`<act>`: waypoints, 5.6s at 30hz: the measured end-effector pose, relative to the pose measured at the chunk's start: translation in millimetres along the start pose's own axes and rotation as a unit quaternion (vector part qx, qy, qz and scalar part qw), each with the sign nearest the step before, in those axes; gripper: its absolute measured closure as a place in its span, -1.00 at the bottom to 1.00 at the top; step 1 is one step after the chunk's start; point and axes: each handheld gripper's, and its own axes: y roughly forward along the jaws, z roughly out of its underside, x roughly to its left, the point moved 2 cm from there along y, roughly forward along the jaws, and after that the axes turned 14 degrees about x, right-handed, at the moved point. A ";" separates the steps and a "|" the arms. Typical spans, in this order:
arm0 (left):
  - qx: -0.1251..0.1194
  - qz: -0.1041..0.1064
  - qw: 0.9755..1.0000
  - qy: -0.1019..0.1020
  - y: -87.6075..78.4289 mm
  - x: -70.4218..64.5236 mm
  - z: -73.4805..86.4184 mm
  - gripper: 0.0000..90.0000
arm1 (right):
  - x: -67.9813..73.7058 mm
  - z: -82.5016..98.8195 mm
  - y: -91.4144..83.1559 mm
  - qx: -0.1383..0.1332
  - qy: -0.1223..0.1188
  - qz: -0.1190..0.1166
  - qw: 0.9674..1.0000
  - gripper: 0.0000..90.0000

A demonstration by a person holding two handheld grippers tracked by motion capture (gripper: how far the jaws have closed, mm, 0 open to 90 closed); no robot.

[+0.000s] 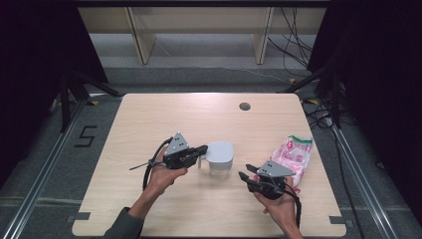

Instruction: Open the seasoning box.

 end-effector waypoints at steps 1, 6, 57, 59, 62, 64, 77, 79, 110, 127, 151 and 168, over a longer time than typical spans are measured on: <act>0.000 -0.001 1.000 0.003 -0.1 0.5 -0.1 0.98 | -2.2 -2.3 0.5 -0.009 -0.014 0.005 1.000 0.48; -0.001 -0.001 1.000 0.000 0.1 0.0 0.1 0.98 | -2.4 -8.7 3.4 -0.014 -0.016 -0.002 1.000 0.72; 0.006 -0.016 1.000 -0.002 -25.0 9.5 28.2 0.27 | 15.0 -59.9 14.5 -0.048 -0.072 -0.011 0.996 1.00; 0.013 -0.013 1.000 -0.001 -26.5 9.2 33.8 0.14 | 15.4 -59.5 14.1 -0.039 -0.066 -0.017 0.997 1.00; 0.019 -0.014 1.000 -0.009 -29.7 8.5 42.2 -0.03 | 15.6 -60.7 14.9 -0.044 -0.074 -0.020 0.996 1.00; 0.020 -0.017 1.000 -0.009 -31.6 9.0 46.6 -0.07 | 16.2 -61.1 15.2 -0.043 -0.074 -0.021 0.996 1.00; 0.030 -0.017 0.999 -0.021 -36.8 4.6 63.1 -0.25 | 26.7 -72.4 18.6 -0.046 -0.086 -0.018 0.995 1.00; 0.031 -0.020 0.999 -0.021 -37.4 4.9 64.6 -0.26 | 29.0 -74.9 20.2 -0.053 -0.092 -0.019 0.994 1.00; 0.037 -0.001 0.999 -0.015 -32.1 -9.6 75.8 -0.31 | 14.8 -74.0 8.4 -0.058 -0.069 -0.016 0.996 0.88; 0.040 0.011 0.999 -0.027 -27.8 -16.9 81.2 -0.35 | -61.3 9.1 -44.8 -0.038 0.049 0.062 0.996 0.35; 0.044 0.019 0.998 -0.039 -25.1 -16.3 82.8 -0.36 | -106.7 56.7 -63.8 -0.017 0.187 0.146 0.971 -0.23; 0.045 0.021 0.998 -0.039 -23.5 -17.4 82.4 -0.36 | -123.4 69.0 -61.1 -0.007 0.192 0.165 0.967 -0.34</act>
